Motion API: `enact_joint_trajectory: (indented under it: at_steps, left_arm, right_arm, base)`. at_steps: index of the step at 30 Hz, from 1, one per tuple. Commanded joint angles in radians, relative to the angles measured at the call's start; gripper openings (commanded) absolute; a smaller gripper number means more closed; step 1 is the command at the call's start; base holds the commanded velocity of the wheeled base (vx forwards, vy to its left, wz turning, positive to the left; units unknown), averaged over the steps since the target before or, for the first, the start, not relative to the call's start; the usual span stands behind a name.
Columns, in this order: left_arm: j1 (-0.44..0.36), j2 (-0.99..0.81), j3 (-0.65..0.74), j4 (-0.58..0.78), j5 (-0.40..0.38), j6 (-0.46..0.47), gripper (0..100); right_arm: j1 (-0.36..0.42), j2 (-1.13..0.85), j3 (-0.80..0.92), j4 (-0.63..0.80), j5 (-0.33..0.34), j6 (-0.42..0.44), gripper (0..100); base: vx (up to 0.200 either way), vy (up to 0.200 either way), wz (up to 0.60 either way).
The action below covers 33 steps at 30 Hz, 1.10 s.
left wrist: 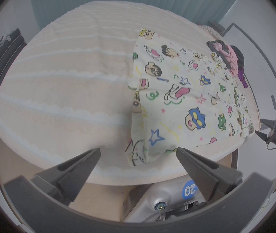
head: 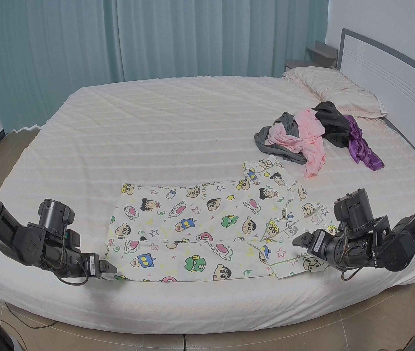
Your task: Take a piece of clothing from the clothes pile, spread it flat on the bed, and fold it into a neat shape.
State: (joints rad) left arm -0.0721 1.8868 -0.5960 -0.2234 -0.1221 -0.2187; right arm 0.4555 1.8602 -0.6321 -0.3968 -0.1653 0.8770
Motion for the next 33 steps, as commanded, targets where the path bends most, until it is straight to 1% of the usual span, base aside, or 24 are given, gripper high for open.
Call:
enact_joint_trajectory:
  at_steps: [1, 3, 5, 9, 10, 11, 17, 21, 23, 24, 25, 27, 28, 31, 32, 33]
  left_arm:
    - [-0.002, -0.043, -0.022, -0.002, -0.004, -0.011, 100]
    - [-0.002, -0.055, -0.036, -0.001, -0.005, -0.019, 100]
    - [-0.006, -0.061, -0.039, -0.004, -0.005, -0.039, 100]
    - [-0.038, -0.074, -0.045, -0.028, -0.007, -0.123, 100]
    - [-0.04, -0.074, -0.045, -0.031, -0.007, -0.131, 100]
    - [-0.054, -0.069, -0.045, -0.056, -0.007, -0.169, 100]
    - [-0.101, -0.057, -0.041, -0.136, -0.007, -0.31, 100]
    - [-0.121, -0.057, -0.028, -0.148, -0.007, -0.367, 100]
    - [-0.124, -0.054, -0.028, -0.149, -0.007, -0.403, 100]
    - [-0.124, -0.054, -0.03, -0.149, -0.007, -0.406, 100]
    - [-0.124, -0.054, -0.035, -0.152, -0.013, -0.435, 100]
    - [-0.123, -0.054, -0.042, -0.162, -0.025, -0.442, 100]
    - [-0.12, -0.049, -0.045, -0.171, -0.037, -0.441, 100]
    - [-0.109, -0.023, -0.058, -0.203, -0.036, -0.427, 100]
    - [-0.109, -0.023, -0.058, -0.203, -0.036, -0.427, 100]
    - [-0.089, 0.003, -0.085, -0.206, -0.039, -0.378, 100]
  right_arm:
    - [-0.026, -0.042, 0.019, 0.001, 0.003, -0.035, 100]
    - [-0.041, -0.042, 0.023, 0.0, 0.007, -0.061, 100]
    - [-0.046, -0.035, 0.014, 0.0, 0.026, -0.058, 100]
    - [-0.043, -0.006, -0.006, -0.002, 0.09, -0.058, 100]
    - [-0.043, -0.003, -0.009, -0.002, 0.092, -0.058, 100]
    - [-0.043, 0.024, -0.027, -0.002, 0.101, -0.055, 100]
    - [-0.052, 0.125, -0.072, -0.004, 0.102, -0.044, 100]
    - [-0.089, 0.082, -0.067, -0.039, 0.101, -0.066, 100]
    - [-0.117, 0.054, -0.057, -0.042, 0.104, -0.119, 100]
    - [-0.121, 0.051, -0.054, -0.042, 0.105, -0.13, 100]
    - [-0.155, 0.05, -0.041, -0.047, 0.121, -0.202, 100]
    - [-0.184, 0.05, -0.032, -0.047, 0.141, -0.251, 100]
    - [-0.204, 0.051, -0.026, -0.047, 0.159, -0.276, 100]
    - [-0.252, 0.053, -0.018, -0.047, 0.221, -0.332, 100]
    - [-0.252, 0.053, -0.018, -0.047, 0.221, -0.332, 100]
    - [-0.293, 0.056, -0.014, -0.047, 0.276, -0.392, 100]
  base:
    - [0.0, 0.0, 0.0]
    - [0.0, 0.0, 0.0]
    - [0.0, 0.0, 0.0]
    - [0.0, 0.0, 0.0]
    - [0.0, 0.0, 0.0]
    - [0.0, 0.0, 0.0]
    - [0.0, 0.0, 0.0]
    - [0.0, 0.0, 0.0]
    - [0.0, 0.0, 0.0]
    - [0.0, 0.0, 0.0]
    - [0.0, 0.0, 0.0]
    - [0.0, 0.0, 0.0]
    - [0.0, 0.0, 0.0]
    - [0.0, 0.0, 0.0]
    - [0.0, 0.0, 0.0]
    - [0.0, 0.0, 0.0]
